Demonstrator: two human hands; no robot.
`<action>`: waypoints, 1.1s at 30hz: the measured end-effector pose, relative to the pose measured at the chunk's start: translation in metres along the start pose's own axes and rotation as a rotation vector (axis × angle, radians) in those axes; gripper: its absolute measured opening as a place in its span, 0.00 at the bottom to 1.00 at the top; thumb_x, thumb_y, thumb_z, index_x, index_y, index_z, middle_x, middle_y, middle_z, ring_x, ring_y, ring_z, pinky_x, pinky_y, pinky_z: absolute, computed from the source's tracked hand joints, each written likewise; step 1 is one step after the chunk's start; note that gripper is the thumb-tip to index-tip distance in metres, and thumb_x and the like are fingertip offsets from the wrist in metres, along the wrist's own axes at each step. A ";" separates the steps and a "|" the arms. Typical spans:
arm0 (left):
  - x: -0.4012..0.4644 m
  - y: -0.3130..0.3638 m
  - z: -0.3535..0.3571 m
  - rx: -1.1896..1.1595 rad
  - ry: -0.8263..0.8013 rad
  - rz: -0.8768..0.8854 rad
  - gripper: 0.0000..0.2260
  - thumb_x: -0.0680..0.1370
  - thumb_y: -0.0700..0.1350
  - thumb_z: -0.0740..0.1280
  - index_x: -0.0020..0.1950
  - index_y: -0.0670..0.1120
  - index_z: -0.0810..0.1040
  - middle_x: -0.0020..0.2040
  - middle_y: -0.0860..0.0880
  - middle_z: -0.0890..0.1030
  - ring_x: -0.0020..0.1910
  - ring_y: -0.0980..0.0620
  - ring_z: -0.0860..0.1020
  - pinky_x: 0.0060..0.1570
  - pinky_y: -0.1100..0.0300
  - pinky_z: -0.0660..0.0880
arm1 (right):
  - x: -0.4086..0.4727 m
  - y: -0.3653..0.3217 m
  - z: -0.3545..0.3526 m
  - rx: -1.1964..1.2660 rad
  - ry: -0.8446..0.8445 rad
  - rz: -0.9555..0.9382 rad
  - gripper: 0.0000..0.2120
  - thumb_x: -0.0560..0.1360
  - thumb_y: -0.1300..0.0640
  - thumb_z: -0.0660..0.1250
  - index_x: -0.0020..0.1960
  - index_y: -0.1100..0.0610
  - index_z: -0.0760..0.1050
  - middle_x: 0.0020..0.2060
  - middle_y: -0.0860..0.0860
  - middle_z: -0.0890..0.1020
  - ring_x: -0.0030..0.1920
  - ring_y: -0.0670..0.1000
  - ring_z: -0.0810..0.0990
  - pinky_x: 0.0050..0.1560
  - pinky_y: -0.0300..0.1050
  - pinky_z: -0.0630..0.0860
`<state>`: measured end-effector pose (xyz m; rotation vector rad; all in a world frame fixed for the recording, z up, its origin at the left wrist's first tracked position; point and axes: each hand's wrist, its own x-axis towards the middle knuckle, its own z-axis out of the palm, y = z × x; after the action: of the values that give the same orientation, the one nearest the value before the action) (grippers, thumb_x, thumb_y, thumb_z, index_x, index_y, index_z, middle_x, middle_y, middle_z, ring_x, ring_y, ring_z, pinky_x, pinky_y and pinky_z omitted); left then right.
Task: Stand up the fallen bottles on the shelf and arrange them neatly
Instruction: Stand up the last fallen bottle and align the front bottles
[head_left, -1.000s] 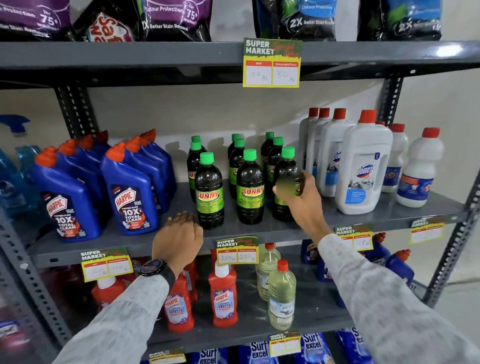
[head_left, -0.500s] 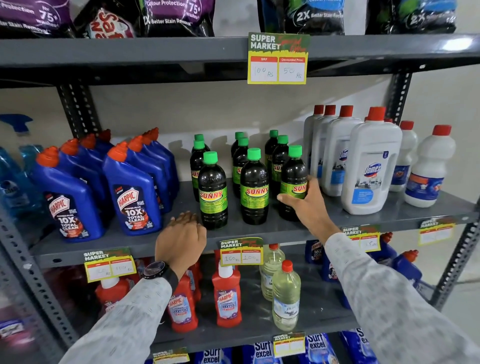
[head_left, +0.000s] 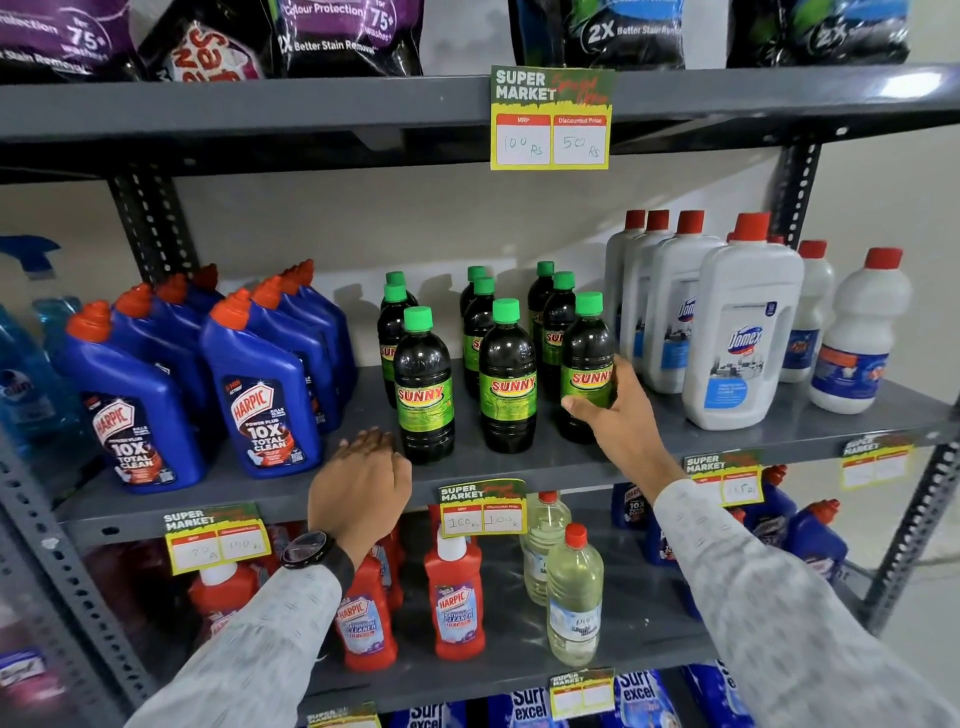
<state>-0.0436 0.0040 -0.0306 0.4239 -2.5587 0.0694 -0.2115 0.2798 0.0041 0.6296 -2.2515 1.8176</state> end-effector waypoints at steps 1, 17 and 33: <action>0.000 0.000 0.001 -0.001 0.005 0.002 0.23 0.81 0.49 0.52 0.59 0.41 0.83 0.62 0.40 0.84 0.61 0.43 0.82 0.67 0.47 0.74 | -0.001 -0.001 0.002 -0.023 0.024 -0.012 0.38 0.73 0.59 0.80 0.78 0.53 0.65 0.66 0.50 0.81 0.64 0.50 0.80 0.70 0.52 0.75; -0.002 0.003 -0.003 -0.078 0.068 -0.006 0.24 0.81 0.51 0.50 0.63 0.42 0.81 0.65 0.41 0.82 0.62 0.44 0.81 0.65 0.49 0.75 | -0.018 -0.004 0.011 -0.097 0.232 -0.146 0.31 0.72 0.42 0.77 0.72 0.47 0.72 0.63 0.47 0.81 0.68 0.53 0.77 0.70 0.60 0.73; 0.029 0.014 -0.029 -1.000 -0.165 -0.233 0.43 0.67 0.53 0.83 0.77 0.54 0.64 0.64 0.58 0.75 0.63 0.58 0.75 0.62 0.60 0.70 | -0.048 -0.040 0.076 -0.286 0.017 0.002 0.49 0.70 0.47 0.82 0.82 0.57 0.59 0.71 0.53 0.78 0.73 0.57 0.76 0.70 0.52 0.72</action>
<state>-0.0568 0.0125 0.0099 0.3157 -2.3026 -1.2985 -0.1417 0.2097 0.0025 0.5555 -2.4363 1.4537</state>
